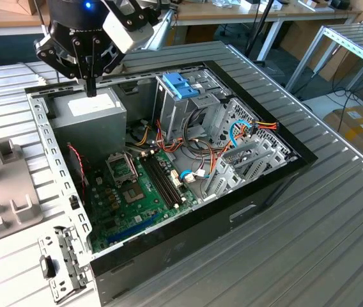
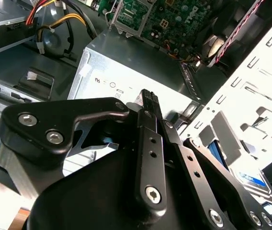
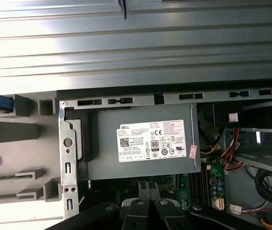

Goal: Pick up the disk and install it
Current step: 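Reach for the disk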

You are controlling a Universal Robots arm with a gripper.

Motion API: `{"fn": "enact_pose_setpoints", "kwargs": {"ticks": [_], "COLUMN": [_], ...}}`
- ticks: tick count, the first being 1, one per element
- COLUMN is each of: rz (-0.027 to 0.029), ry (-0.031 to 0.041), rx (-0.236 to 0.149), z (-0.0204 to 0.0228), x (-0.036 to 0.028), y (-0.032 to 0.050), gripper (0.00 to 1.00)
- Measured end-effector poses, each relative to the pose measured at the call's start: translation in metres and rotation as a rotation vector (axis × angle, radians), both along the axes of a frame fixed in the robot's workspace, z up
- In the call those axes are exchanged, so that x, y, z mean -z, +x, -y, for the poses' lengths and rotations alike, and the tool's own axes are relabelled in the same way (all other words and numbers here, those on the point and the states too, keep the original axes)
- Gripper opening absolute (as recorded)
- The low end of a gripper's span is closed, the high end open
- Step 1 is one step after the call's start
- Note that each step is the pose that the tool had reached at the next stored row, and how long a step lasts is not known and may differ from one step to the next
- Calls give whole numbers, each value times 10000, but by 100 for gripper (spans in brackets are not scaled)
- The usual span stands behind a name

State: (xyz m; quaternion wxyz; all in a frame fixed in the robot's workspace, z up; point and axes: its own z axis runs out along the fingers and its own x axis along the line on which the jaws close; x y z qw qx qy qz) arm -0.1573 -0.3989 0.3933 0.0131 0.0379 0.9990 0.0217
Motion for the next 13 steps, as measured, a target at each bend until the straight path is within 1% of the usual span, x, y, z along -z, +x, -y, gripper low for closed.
{"fn": "enact_pose_setpoints", "kwargs": {"ticks": [8, 13], "rz": [0, 0], "ry": [0, 0], "rx": [0, 0], "z": [0, 0], "x": [0, 0], "y": [-43, -88], "gripper": [11, 11]}}
